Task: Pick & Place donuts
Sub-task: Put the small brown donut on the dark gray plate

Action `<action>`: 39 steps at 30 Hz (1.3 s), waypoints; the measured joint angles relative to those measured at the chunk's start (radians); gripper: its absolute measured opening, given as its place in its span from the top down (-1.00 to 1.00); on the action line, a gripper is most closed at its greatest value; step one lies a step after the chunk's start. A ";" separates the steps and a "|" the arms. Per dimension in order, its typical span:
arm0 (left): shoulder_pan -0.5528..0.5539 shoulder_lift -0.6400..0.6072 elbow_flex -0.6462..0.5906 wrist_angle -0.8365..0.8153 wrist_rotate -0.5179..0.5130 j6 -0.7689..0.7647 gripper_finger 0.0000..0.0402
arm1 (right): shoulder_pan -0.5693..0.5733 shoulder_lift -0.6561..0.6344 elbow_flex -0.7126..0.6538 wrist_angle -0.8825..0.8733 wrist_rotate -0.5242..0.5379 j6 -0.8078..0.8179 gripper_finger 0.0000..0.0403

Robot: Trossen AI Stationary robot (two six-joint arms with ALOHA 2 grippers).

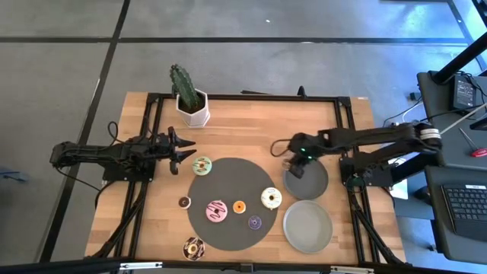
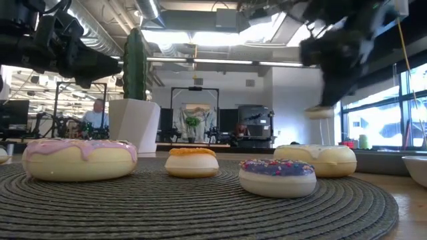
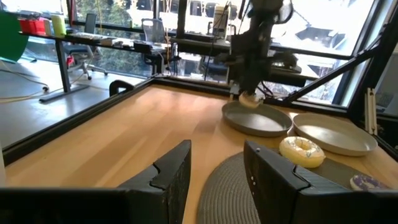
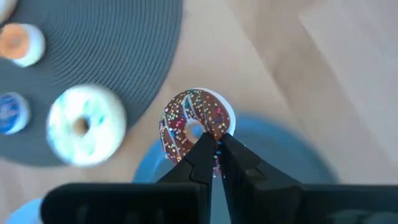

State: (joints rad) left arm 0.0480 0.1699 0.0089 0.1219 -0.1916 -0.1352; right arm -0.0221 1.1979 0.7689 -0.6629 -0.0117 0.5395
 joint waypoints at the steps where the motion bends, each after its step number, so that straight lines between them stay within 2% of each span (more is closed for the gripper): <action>1: 0.000 0.000 0.000 -0.005 -0.001 0.000 0.29 | 0.022 -0.028 -0.006 -0.035 0.012 0.047 0.87; 6: 0.000 0.000 0.000 -0.010 -0.054 0.000 0.29 | 0.122 -0.109 -0.086 -0.114 0.103 0.263 0.87; 12: 0.000 0.000 0.000 -0.010 -0.083 0.000 0.29 | 0.158 -0.118 -0.207 -0.084 0.123 0.397 0.87; 20: 0.000 0.000 0.000 -0.010 -0.080 0.000 0.29 | 0.158 -0.118 -0.309 0.017 0.125 0.403 0.87; 32: 0.000 0.001 0.000 -0.010 -0.080 0.000 0.29 | 0.157 -0.118 -0.310 0.037 0.126 0.394 0.86; 39: 0.000 0.001 0.000 -0.010 -0.080 0.000 0.29 | 0.157 -0.118 -0.310 0.036 0.175 0.392 0.61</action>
State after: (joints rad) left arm 0.0479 0.1707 0.0089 0.1116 -0.2714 -0.1352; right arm 0.1352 1.0798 0.4587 -0.6267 0.1637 0.9314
